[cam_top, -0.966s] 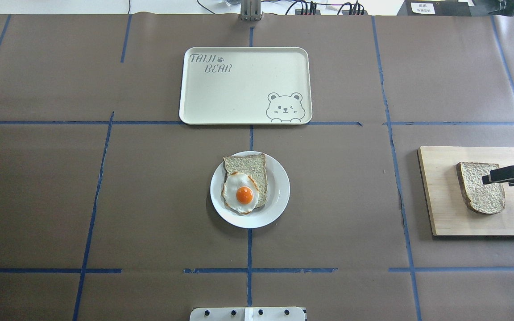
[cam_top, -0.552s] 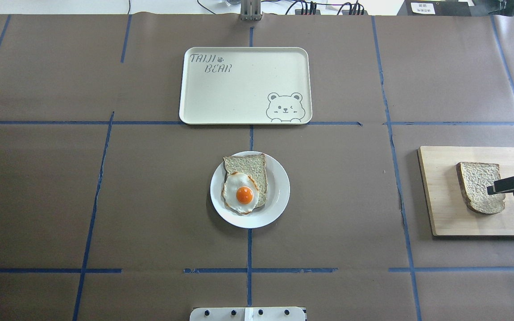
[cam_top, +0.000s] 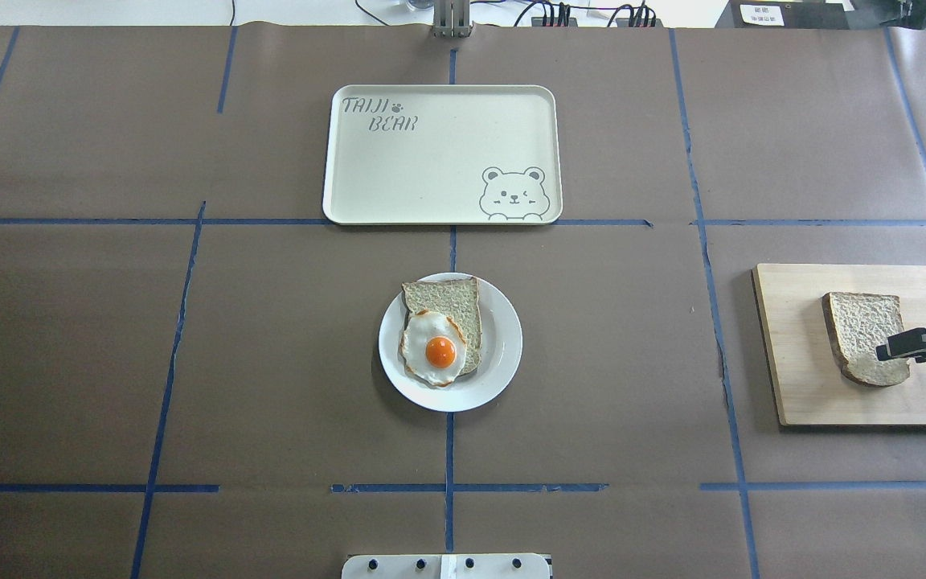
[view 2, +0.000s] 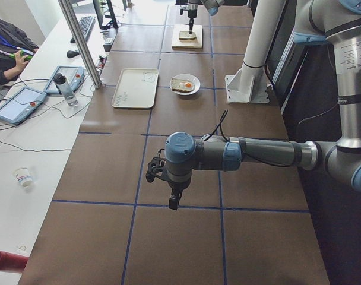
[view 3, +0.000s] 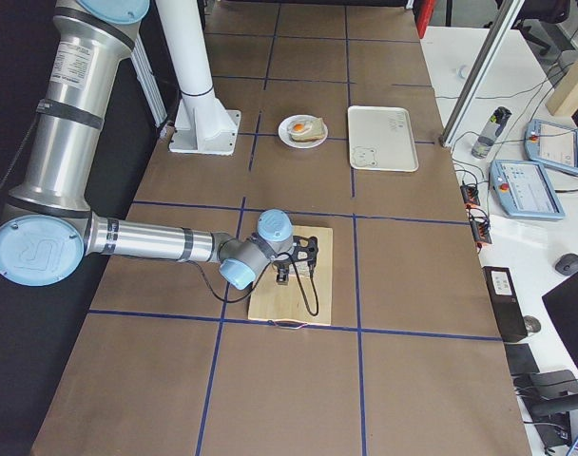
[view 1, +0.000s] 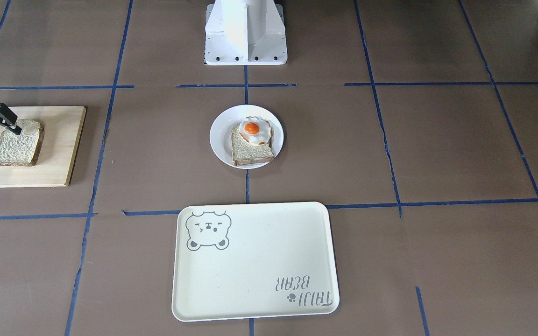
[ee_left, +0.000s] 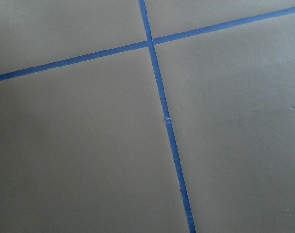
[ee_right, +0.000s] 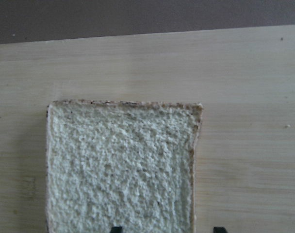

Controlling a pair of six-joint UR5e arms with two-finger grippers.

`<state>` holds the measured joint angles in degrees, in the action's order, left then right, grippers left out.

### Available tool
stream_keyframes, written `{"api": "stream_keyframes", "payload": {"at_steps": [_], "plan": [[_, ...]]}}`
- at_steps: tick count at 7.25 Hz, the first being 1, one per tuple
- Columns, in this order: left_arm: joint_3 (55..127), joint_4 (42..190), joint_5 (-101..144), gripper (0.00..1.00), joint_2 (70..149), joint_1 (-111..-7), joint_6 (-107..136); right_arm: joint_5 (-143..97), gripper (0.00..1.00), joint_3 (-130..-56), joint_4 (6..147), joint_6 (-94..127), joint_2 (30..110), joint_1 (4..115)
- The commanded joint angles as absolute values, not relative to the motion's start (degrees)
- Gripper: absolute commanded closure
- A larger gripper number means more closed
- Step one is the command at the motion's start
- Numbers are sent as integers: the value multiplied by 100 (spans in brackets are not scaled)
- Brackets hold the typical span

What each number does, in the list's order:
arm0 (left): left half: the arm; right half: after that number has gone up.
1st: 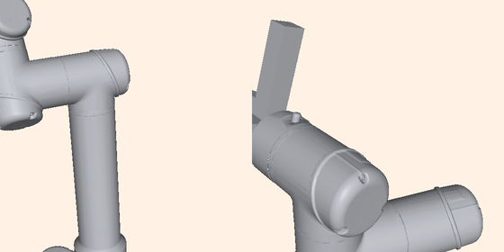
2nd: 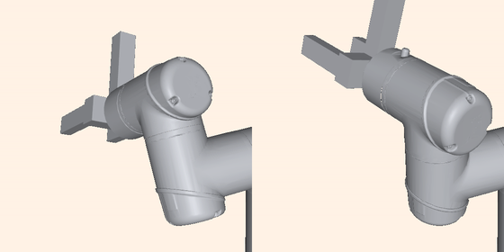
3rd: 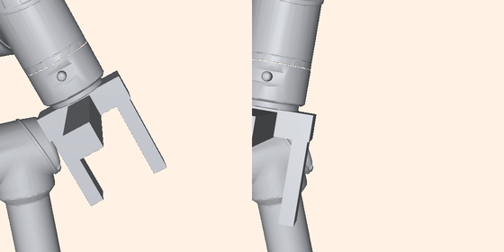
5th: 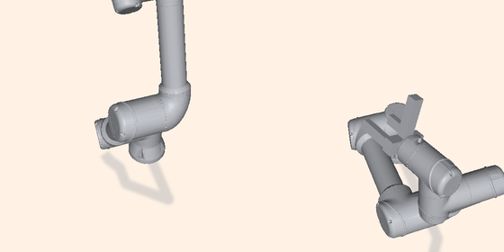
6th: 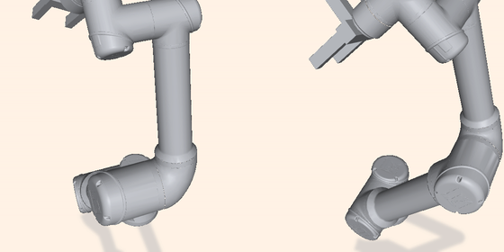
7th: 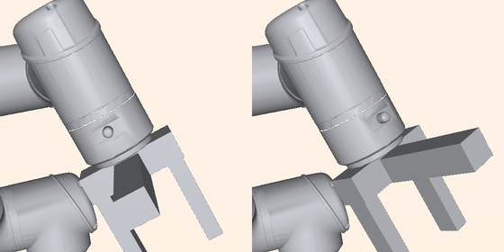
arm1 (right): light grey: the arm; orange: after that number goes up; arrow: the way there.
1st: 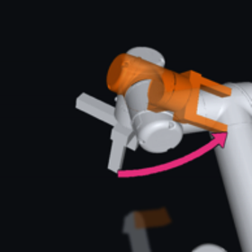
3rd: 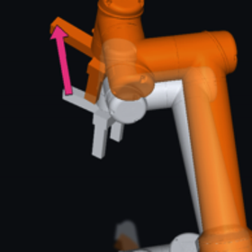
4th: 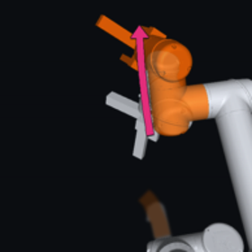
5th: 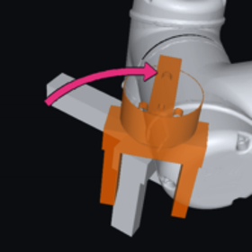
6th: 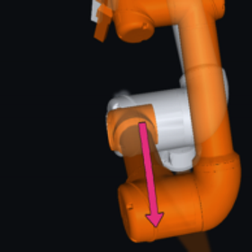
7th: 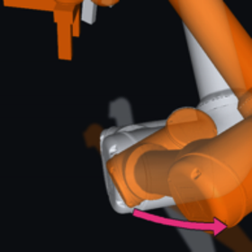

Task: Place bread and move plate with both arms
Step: 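Lower the right gripper onto the bread slice on the bamboo board and grasp it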

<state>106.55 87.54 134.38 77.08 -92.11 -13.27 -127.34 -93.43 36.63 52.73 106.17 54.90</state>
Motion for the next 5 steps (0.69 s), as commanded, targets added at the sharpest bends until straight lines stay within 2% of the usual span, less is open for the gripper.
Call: {"api": "stream_keyframes", "payload": {"at_steps": [1,3,4,5], "plan": [[10652,8754,13438,0,7708,-9211,-1327,-12735,56,-9343,3656,5273,10617,5467],[10652,8754,13438,0,7708,-9211,-1327,-12735,96,-9343,3648,5265,10722,5467],[10661,8754,13438,0,7708,-9211,-1327,-12735,100,-9343,3526,5265,10792,5475],[10661,8754,13438,0,7708,-9211,-1327,-12744,100,-9378,3524,5265,10828,5484]]}}
